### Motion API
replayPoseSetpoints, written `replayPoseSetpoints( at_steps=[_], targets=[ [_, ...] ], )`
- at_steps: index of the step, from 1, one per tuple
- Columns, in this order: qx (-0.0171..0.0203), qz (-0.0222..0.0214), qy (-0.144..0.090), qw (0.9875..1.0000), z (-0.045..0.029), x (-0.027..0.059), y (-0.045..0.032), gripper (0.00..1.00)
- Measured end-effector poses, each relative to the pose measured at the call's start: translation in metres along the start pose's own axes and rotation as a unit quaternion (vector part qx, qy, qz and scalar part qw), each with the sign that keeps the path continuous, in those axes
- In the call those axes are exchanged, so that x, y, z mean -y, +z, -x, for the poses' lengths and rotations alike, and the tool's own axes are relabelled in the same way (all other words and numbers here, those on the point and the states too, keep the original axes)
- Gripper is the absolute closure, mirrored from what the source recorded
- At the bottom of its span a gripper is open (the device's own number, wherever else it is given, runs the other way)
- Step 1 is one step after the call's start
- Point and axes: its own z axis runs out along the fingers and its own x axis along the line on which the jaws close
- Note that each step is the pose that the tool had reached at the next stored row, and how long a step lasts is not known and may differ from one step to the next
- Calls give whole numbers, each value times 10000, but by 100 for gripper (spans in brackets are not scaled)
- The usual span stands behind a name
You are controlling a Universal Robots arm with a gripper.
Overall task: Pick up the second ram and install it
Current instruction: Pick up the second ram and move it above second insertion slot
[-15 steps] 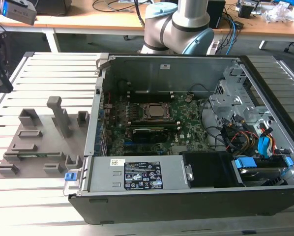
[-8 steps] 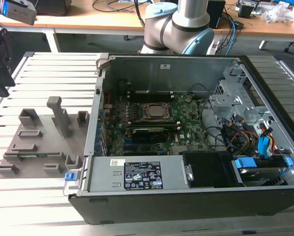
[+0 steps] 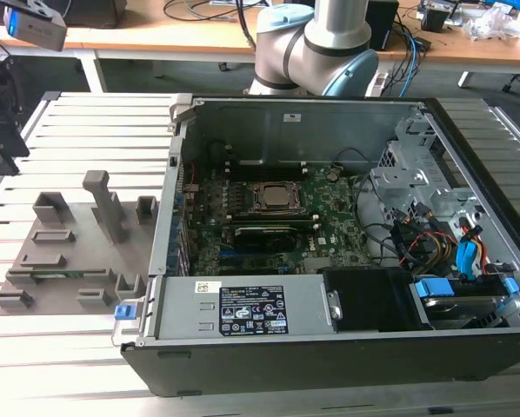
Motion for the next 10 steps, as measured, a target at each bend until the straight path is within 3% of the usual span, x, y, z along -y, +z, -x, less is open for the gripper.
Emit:
replayPoseSetpoints(
  at_steps=[10],
  targets=[
    [0, 0, 0, 10000, -3, 4, 106, 64]
  ],
)
